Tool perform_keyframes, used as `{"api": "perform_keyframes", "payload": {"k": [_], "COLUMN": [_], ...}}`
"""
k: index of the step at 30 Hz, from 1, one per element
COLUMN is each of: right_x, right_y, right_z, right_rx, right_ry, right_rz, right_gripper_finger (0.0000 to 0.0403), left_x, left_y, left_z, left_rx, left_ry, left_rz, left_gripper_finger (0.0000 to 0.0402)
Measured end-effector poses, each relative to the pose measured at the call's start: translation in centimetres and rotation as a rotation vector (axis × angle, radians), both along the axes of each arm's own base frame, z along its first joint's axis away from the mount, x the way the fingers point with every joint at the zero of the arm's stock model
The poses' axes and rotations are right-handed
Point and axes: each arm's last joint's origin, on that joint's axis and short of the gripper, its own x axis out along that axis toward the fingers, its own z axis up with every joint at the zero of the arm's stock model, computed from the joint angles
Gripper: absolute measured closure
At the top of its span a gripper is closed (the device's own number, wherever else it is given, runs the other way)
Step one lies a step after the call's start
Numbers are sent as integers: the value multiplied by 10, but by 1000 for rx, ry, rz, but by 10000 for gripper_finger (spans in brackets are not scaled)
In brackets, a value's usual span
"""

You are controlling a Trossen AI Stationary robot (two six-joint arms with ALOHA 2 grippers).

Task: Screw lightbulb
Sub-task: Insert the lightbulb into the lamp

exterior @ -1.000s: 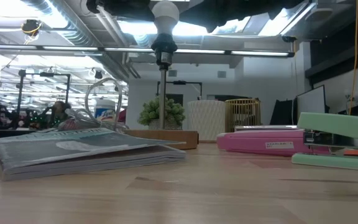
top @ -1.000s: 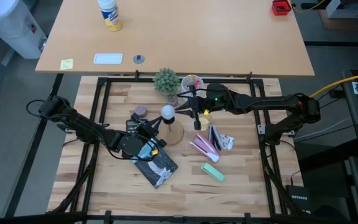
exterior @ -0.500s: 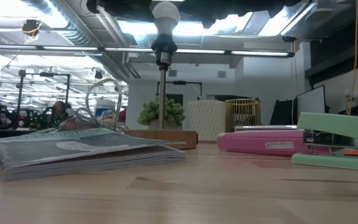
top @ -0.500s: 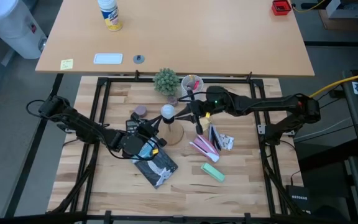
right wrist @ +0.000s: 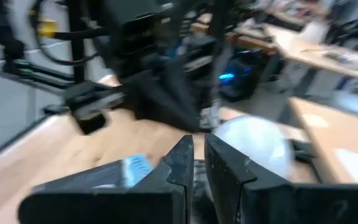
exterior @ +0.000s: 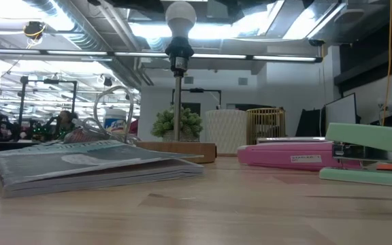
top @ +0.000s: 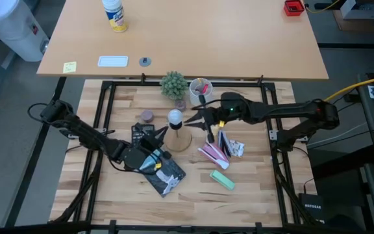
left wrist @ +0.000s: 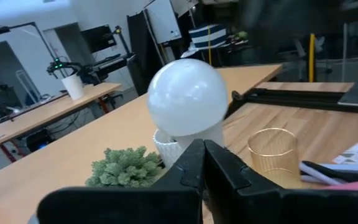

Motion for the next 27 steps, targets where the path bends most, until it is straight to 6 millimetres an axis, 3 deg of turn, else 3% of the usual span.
{"api": "perform_keyframes", "payload": {"k": [9, 18, 27], "right_x": [0, 16, 20], "right_y": [-11, -33, -31], "right_z": [5, -15, -23], "right_rx": [-209, -204, -193], "right_ry": [-60, -24, -4], "right_rz": [-205, -260, -214], "right_gripper_finger": [359, 359, 359], "left_x": [-1, 6, 9], "left_y": [-7, 3, 14], "left_z": [0, -1, -1], "left_rx": [-46, -103, -78], "left_ry": [-39, -62, -44], "left_rz": [-67, -139, -82], "left_gripper_finger": [400, 400, 400]}}
